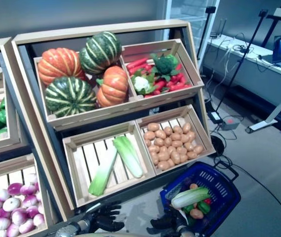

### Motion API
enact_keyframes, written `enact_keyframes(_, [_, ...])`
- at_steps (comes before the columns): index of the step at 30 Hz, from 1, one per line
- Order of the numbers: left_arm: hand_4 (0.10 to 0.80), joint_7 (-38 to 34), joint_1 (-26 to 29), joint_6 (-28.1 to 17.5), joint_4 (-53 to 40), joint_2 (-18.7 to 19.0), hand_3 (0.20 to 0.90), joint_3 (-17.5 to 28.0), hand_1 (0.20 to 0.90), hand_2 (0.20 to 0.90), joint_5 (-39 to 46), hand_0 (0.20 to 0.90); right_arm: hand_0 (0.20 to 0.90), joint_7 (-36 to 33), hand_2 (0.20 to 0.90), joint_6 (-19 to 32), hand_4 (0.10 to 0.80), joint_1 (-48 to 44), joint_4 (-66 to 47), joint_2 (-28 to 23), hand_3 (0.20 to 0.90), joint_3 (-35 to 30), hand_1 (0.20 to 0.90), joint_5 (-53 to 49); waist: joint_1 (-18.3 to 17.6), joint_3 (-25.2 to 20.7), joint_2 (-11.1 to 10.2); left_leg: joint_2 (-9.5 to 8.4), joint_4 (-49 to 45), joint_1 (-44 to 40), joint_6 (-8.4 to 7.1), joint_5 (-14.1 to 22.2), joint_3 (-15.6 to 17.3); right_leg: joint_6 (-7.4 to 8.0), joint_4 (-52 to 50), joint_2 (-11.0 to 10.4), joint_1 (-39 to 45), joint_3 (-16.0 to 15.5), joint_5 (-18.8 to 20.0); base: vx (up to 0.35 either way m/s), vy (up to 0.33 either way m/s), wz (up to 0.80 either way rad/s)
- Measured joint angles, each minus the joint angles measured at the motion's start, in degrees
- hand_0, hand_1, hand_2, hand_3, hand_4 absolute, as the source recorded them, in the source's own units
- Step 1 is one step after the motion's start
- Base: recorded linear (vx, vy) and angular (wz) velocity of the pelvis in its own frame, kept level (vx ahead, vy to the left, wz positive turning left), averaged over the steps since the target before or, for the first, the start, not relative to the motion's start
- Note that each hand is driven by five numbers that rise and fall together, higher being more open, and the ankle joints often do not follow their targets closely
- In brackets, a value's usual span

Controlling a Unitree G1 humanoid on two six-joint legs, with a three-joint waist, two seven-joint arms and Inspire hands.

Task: Put vegetables into the basket

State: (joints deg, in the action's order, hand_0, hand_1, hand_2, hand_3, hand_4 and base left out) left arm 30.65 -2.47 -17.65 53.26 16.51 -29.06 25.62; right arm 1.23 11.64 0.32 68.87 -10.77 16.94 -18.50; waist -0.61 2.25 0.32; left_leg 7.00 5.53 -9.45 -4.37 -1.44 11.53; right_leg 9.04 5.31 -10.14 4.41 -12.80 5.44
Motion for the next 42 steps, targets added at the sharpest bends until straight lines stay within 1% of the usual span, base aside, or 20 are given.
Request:
enact_keyframes(1, [0.800,2.81,0.01,-0.11,-2.88,0.32,0.900,-0.01,0.900,0.900,2.85,0.900,0.900,0.00,0.900,-0.42,0.800,-0.19,-0.12,-0.13,0.900,-0.01,0.900,-0.01,-0.05,0.36,0.26,0.01,0.00,0.00,0.00,0.00,0.03,0.09,0.00,-0.03,-0.02,0.01,-0.03,0.000,0.000,0.00])
enact_keyframes(4, [0.800,5.50,0.10,0.30,-8.68,0.21,0.900,0.81,0.900,0.900,11.07,0.900,0.900,0.00,0.900,-0.56,0.800,-0.62,-0.20,-0.23,0.900,-0.19,0.900,0.01,-0.09,0.93,0.92,0.03,0.00,0.00,0.01,0.02,0.00,0.01,0.01,-0.01,-0.01,-0.03,0.02,0.000,0.000,0.00])
enact_keyframes(6, [0.800,6.69,0.19,1.16,-12.97,-0.46,0.900,3.84,0.900,0.900,18.26,0.900,0.900,-0.01,0.900,-0.60,0.800,-0.58,-0.96,-0.33,0.900,-0.24,0.900,0.09,-0.08,1.41,1.35,0.04,0.00,-0.02,0.00,0.02,-0.06,-0.01,0.01,0.08,0.04,-0.11,0.00,0.000,0.000,0.00])
enact_keyframes(9, [0.800,6.41,0.16,1.93,-16.17,-1.84,0.900,9.32,0.900,0.900,25.30,0.900,0.900,-0.12,0.900,-0.86,0.800,-0.37,-1.74,-0.22,0.900,-0.23,0.900,0.11,0.09,1.58,1.61,0.09,0.00,0.07,0.00,0.02,-0.23,-0.03,0.02,0.11,0.07,-0.33,-0.05,0.001,-0.002,0.01])
enact_keyframes(13, [0.800,2.93,0.26,1.51,-19.81,-1.63,0.900,12.20,0.900,0.900,28.10,0.900,0.900,-0.68,0.900,-1.11,0.800,-0.13,-1.87,-0.05,0.900,-0.16,0.900,0.10,0.72,1.66,1.78,0.06,0.00,0.16,0.00,0.02,-0.35,-0.01,0.03,-0.02,0.08,-0.42,-0.10,0.001,0.002,0.01])
enact_keyframes(15, [0.800,-5.87,0.73,-1.17,-21.70,-1.40,0.900,12.19,0.900,0.900,24.91,0.900,0.900,-1.38,0.900,-1.11,0.800,-0.01,-1.94,-0.04,0.900,-0.04,0.900,0.04,1.11,1.79,1.80,0.02,0.00,0.20,0.01,0.01,-0.43,0.00,0.02,-0.09,0.00,-0.44,-0.09,0.000,0.000,0.00])
enact_keyframes(18, [0.800,-20.20,2.21,-4.17,-23.13,-0.92,0.900,13.05,0.900,0.900,14.57,0.900,0.900,-2.33,0.900,-1.10,0.800,0.23,-2.01,-0.05,0.900,-0.07,0.900,-0.46,1.48,1.98,1.74,-0.02,-0.01,0.04,0.01,0.01,-0.50,0.00,0.02,-0.06,0.04,-0.44,-0.10,0.073,0.013,0.01])
enact_keyframes(21, [0.800,-31.14,3.47,-5.30,-24.14,0.48,0.900,13.91,0.900,0.900,2.88,0.900,0.900,-2.40,0.900,-0.90,0.800,0.73,-2.63,-0.03,0.900,-0.29,0.900,-2.38,1.43,2.64,1.69,-0.03,-0.01,-0.30,0.00,0.01,-0.46,0.00,0.02,0.02,0.27,-0.35,-0.11,0.133,0.024,-0.01])
enact_keyframes(25, [0.800,-47.27,5.03,-5.08,-24.14,3.27,0.900,13.71,0.900,0.900,-17.94,0.900,0.900,-2.49,0.900,0.00,0.800,1.63,-3.92,0.04,0.900,-0.52,0.900,-2.80,0.45,2.88,1.45,-0.06,-0.01,-0.73,0.00,0.02,-0.14,-0.01,0.02,0.06,0.49,-0.05,-0.11,0.130,0.048,-0.03])
enact_keyframes(28, [0.800,-54.36,6.63,-3.49,-24.05,5.23,0.900,12.93,0.900,0.900,-25.99,0.900,0.900,-2.49,0.900,0.72,0.800,1.80,-5.21,-0.04,0.900,-0.48,0.900,-2.91,-0.50,3.35,1.26,-0.16,-0.47,-0.88,-0.06,-0.02,0.35,0.06,-0.32,0.10,0.28,0.29,-0.04,-0.101,0.034,-0.09])
enact_keyframes(29, [0.800,-57.92,9.03,-2.50,-23.92,6.54,0.900,10.75,0.900,0.900,-27.87,0.900,0.900,-2.47,0.900,1.31,0.800,1.69,-6.59,-0.44,0.900,0.00,0.900,-4.72,-0.26,4.54,1.12,-0.12,-1.82,0.55,-0.06,0.22,1.06,-0.10,-1.99,-0.14,-1.28,1.09,-0.39,-0.286,0.035,-0.15])
enact_keyframes(30, [0.800,-59.00,10.33,-2.32,-23.91,7.16,0.900,9.94,0.900,0.900,-28.43,0.900,0.900,-2.46,0.900,1.51,0.800,1.41,-7.04,-0.51,0.900,0.07,0.900,-4.96,-0.26,5.32,1.02,-0.12,-2.44,1.17,0.14,0.52,1.17,-0.16,-2.86,-0.24,-2.45,1.31,-0.51,-0.431,0.054,-0.18])
enact_keyframes(31, [0.800,-60.39,12.49,-1.95,-23.76,7.59,0.900,9.20,0.900,0.900,-29.41,0.900,0.900,-2.40,0.900,1.68,0.800,0.74,-7.45,-0.44,0.900,0.18,0.900,-5.95,-0.42,6.86,0.64,-0.32,-3.63,2.75,-0.29,0.18,1.27,-0.03,-4.08,-0.34,-4.41,1.60,-0.22,-0.574,0.068,-0.15])
enact_keyframes(32, [0.800,-62.77,15.80,-1.81,-22.78,8.02,0.900,7.70,0.900,0.900,-29.68,0.900,0.900,-2.37,0.900,2.12,0.800,-0.72,-7.57,-0.68,0.900,1.75,0.900,-8.13,-0.43,8.50,0.31,-0.12,-8.93,6.93,-0.14,1.82,1.19,-0.28,-8.74,-1.02,-8.44,1.93,-1.07,-0.458,0.055,-0.16])
enact_keyframes(34, [0.800,-65.53,26.08,-1.34,-19.00,10.78,0.900,4.31,0.900,0.900,-30.54,0.900,0.900,-1.68,0.900,2.63,0.800,-6.72,-8.79,-2.99,0.900,5.27,0.900,-11.10,-0.85,14.39,-0.46,0.52,-20.43,16.70,0.55,5.59,1.18,-1.03,-17.20,-2.12,-17.33,3.58,-2.83,-0.372,0.036,-0.15])
enact_keyframes(36, [0.800,-66.42,33.14,0.58,-15.12,11.60,0.900,3.65,0.900,0.900,-30.38,0.900,0.900,-1.54,0.900,2.85,0.800,-10.51,-11.75,-4.63,0.900,6.31,0.900,-12.60,-2.04,18.55,-0.69,1.22,-27.87,22.87,1.15,8.13,1.17,-1.62,-22.37,-2.44,-23.01,4.92,-3.91,-0.245,0.034,-0.17])
enact_keyframes(39, [0.800,-66.47,38.10,2.06,-8.75,11.57,0.900,3.63,0.900,0.900,-29.29,0.900,0.900,-1.80,0.900,3.66,0.800,-12.64,-17.16,-6.14,0.900,6.27,0.900,-13.64,-4.03,21.78,-0.97,3.03,-37.35,28.86,1.45,12.07,0.25,-1.93,-31.03,-2.56,-29.30,6.48,-6.67,-0.161,0.041,-0.18])
enact_keyframes(40, [0.800,-66.43,38.59,2.32,-7.80,11.56,0.900,3.63,0.900,0.900,-29.25,0.900,0.900,-1.92,0.900,4.01,0.800,-12.77,-18.05,-6.37,0.900,6.26,0.900,-13.64,-4.20,22.03,-0.93,3.64,-39.03,30.23,1.49,12.57,0.28,-3.83,-36.23,-2.73,-31.47,6.88,-8.46,-0.092,0.038,-0.01])
enact_keyframes(41, [0.800,-66.36,39.10,2.71,-6.37,11.57,0.900,3.58,0.900,0.900,-28.96,0.900,0.900,-2.11,0.900,4.23,0.800,-12.87,-19.04,-6.53,0.900,6.25,0.900,-13.67,-4.62,22.13,-1.55,3.73,-41.81,32.14,0.93,13.25,0.23,-5.50,-45.49,-3.29,-34.22,7.48,-14.38,-0.060,0.046,0.08])
enact_keyframes(42, [0.800,-66.31,39.65,3.40,-5.18,11.61,0.900,3.78,0.900,0.900,-27.51,0.900,0.900,-2.34,0.900,4.29,0.800,-13.73,-19.73,-6.86,0.900,6.21,0.900,-13.73,-4.75,23.29,-2.10,3.73,-44.33,32.91,0.39,14.12,0.08,-3.14,-47.29,-4.00,-34.79,7.56,-17.81,-0.034,0.053,0.06])
